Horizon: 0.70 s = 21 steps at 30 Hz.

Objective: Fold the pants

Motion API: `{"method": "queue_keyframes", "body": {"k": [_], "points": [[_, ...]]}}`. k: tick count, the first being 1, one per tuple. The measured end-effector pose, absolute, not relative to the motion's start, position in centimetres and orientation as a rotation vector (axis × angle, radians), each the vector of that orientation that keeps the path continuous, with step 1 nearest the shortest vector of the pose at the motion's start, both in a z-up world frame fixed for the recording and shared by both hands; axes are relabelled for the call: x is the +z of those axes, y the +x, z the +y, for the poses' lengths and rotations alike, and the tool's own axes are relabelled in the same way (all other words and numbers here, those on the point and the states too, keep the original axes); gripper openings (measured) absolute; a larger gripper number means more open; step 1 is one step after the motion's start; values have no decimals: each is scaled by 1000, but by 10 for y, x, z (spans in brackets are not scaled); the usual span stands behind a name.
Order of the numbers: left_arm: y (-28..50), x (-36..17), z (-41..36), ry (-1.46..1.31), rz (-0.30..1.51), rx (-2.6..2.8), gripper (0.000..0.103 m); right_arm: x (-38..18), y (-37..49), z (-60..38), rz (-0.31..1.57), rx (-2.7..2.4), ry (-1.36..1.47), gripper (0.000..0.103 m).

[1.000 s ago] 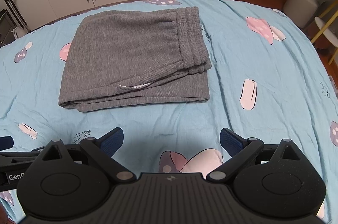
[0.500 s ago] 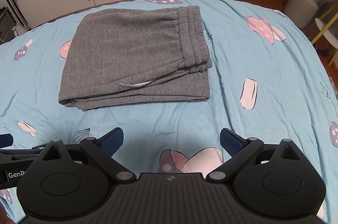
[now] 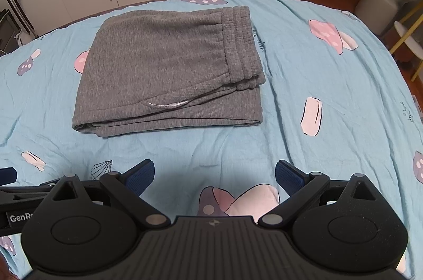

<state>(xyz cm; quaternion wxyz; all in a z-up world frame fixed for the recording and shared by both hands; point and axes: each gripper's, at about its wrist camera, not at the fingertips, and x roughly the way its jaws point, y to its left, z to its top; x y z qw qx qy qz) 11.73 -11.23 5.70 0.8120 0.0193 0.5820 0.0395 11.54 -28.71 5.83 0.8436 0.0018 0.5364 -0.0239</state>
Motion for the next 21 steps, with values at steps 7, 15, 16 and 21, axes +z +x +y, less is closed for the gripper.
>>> {"method": "queue_keyframes", "body": {"k": [7,15,16,21], "points": [[117,57,-113,50,1237,93,102,57,116,-287,1135,-51,2,98],[117,56,-114,47,1235,94,102,57,116,-286,1136,-50,-2,98],[117,56,-114,47,1235,94,102,57,116,-286,1135,-49,-2,98],[118,56,-114,49,1237,97,102,57,116,-287,1136,-52,0,98]]}}
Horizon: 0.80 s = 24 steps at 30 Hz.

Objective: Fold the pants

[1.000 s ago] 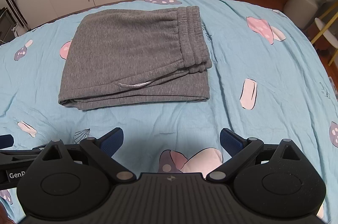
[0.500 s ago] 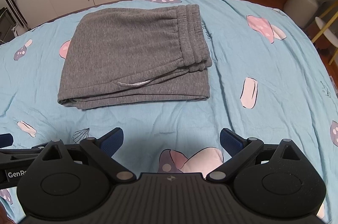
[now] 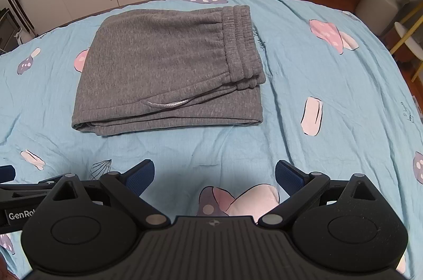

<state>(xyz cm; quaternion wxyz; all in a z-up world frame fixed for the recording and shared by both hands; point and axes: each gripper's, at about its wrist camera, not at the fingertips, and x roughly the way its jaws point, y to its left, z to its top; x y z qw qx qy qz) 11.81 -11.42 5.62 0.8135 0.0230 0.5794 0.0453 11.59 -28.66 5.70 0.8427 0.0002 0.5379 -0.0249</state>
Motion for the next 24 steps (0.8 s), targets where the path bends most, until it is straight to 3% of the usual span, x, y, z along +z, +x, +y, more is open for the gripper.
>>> {"method": "queue_keyframes", "body": {"k": [24], "points": [[119,58,-116,65,1227,103,102,57,117,-288,1135,-55,-1,98]]}}
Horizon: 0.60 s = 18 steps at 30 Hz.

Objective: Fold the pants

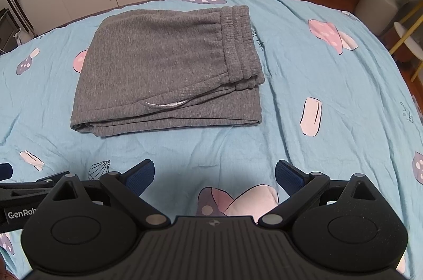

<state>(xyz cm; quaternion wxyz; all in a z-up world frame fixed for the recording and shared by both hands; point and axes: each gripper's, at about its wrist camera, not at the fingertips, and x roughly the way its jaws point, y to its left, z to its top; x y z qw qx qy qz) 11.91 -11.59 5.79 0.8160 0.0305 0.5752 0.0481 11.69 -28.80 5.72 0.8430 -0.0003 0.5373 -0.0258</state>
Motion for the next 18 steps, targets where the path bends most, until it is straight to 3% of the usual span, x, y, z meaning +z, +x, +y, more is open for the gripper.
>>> {"method": "queue_keyframes", "body": {"k": [18], "points": [[123,55,-120,79,1226,114,102,55,119,-291,1135,-57,0,98]]}}
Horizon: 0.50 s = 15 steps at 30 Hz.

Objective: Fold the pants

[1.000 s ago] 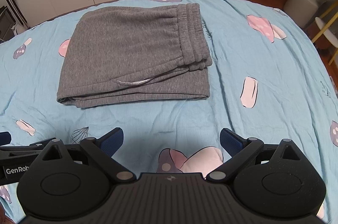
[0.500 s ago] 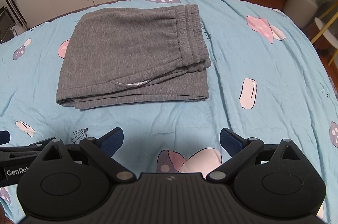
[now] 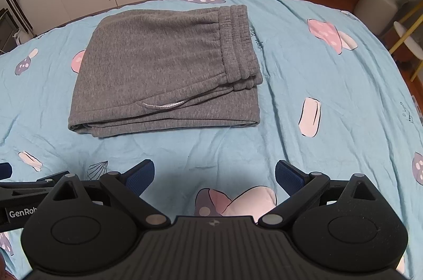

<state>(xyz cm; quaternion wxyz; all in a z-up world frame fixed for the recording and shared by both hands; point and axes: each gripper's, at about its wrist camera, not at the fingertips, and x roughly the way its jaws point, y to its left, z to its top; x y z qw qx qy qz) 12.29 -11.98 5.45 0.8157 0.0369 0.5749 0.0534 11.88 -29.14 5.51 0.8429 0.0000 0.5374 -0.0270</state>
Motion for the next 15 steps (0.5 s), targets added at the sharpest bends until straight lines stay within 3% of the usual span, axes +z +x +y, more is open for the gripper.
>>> {"method": "queue_keyframes", "body": {"k": [15], "points": [[124,54,-121,86,1216,130,102,53,120,-293,1139,-57,-2,98]]}}
